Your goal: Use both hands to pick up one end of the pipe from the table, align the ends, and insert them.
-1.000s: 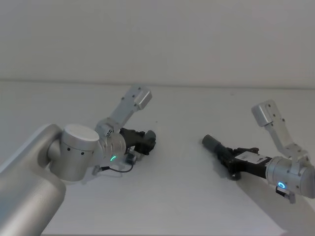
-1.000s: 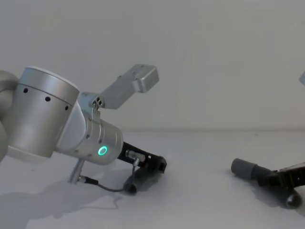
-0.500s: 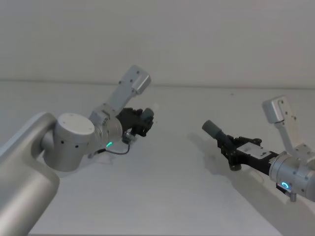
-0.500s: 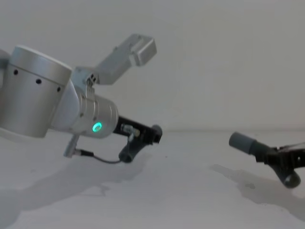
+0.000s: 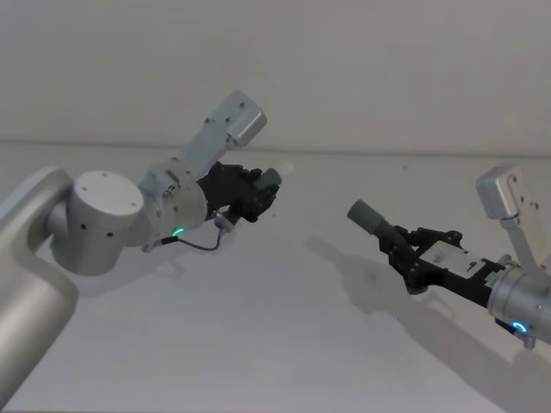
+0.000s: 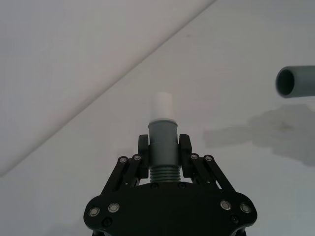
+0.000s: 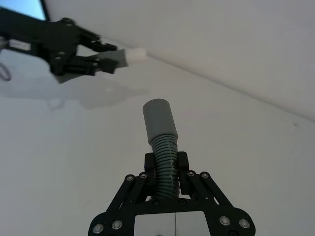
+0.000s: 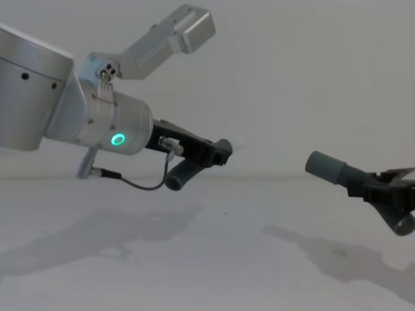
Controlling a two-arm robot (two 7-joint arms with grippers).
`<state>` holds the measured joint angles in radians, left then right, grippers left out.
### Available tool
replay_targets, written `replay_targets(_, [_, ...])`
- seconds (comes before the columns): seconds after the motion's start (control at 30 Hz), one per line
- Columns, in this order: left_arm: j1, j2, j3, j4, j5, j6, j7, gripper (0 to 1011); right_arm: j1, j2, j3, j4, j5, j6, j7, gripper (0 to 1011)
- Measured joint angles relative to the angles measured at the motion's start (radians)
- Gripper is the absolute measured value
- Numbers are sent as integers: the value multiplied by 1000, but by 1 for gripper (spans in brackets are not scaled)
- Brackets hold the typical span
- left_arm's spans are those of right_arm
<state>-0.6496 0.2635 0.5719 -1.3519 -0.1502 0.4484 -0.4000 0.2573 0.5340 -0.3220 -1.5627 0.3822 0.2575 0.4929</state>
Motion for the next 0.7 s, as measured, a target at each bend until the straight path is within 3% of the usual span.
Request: replay_targets(0.7, [-103, 108, 59, 30, -61, -76, -333, 347, 53, 129, -69, -3, -27, -155, 231, 266])
